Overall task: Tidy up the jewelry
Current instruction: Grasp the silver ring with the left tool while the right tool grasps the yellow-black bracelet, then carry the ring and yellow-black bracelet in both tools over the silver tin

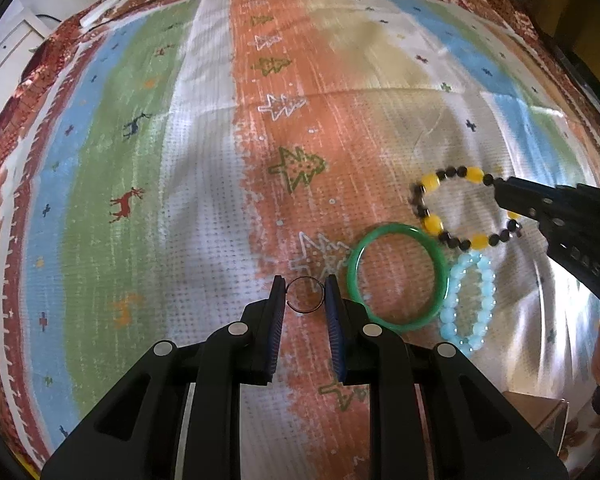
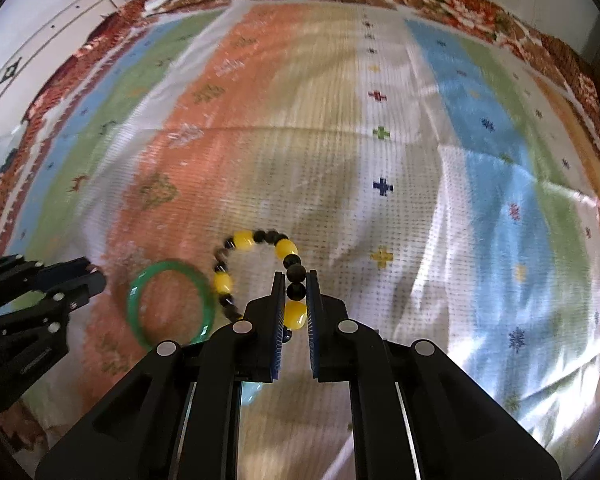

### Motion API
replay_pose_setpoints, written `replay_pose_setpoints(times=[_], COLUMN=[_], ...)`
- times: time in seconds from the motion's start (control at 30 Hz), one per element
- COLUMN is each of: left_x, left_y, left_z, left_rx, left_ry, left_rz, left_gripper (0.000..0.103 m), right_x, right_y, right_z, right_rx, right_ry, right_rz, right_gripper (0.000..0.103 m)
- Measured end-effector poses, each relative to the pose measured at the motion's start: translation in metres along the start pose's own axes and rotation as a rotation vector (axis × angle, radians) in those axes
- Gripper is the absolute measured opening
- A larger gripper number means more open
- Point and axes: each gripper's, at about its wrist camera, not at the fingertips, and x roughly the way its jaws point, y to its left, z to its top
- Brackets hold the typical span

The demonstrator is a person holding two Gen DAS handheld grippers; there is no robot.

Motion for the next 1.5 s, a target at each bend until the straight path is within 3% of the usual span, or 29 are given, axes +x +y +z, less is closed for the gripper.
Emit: replay_pose_setpoints(times=[0.33,0.8,1.5], left_x=[-0.021,-0.058,-0.095], left_y=[-0.005,-0.020,-0.044], left_z=[-0.004,-0.020,-0.054], left_rx=[-0.020,-0.012,0.022], left_ry=[-0.049,-0.130,-0.209], left_rz=[0.017,0.010,0.003], left_gripper=[0.020,0.020,0.020], right_x=[-0.034,-0.096,-0.131], right_y=[0.009,0.009,0.029], right_z=[-0.016,-0.029,-0.065], right_rx=[-0.042,-0.038,-0.080], right_ry=[-0.049,-0.177,-0.231], right_rz=[-0.019,0.021,0.092], right_gripper=[0.010,0.010,0.010])
